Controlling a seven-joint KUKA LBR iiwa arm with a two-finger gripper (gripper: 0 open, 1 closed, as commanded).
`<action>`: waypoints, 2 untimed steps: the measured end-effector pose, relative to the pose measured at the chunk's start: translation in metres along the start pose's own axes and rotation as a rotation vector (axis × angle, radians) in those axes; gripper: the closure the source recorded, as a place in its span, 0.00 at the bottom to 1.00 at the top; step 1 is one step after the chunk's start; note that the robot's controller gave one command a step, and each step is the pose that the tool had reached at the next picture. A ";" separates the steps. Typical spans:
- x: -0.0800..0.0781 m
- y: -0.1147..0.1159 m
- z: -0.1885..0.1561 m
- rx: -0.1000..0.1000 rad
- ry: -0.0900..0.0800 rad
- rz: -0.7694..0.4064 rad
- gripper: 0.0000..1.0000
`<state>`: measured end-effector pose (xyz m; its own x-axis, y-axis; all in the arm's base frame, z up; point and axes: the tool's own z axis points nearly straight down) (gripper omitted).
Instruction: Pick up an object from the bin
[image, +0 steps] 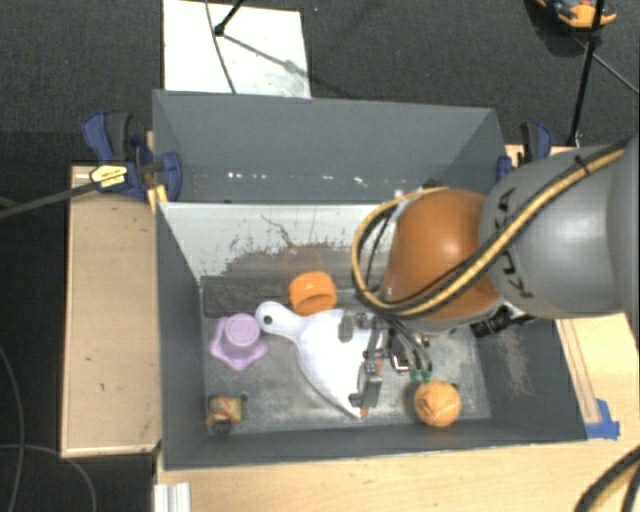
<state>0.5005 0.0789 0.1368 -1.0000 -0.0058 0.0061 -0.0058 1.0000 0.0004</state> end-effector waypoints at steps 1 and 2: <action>-0.002 0.000 -0.004 -0.001 -0.008 0.003 0.00; -0.005 0.014 0.026 -0.001 -0.014 0.066 0.00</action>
Offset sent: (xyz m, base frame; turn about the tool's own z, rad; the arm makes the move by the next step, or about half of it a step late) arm 0.0025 0.0335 -0.0668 0.1299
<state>0.5051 0.0932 0.1109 -0.9981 0.0603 -0.0082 0.0603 0.9982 0.0017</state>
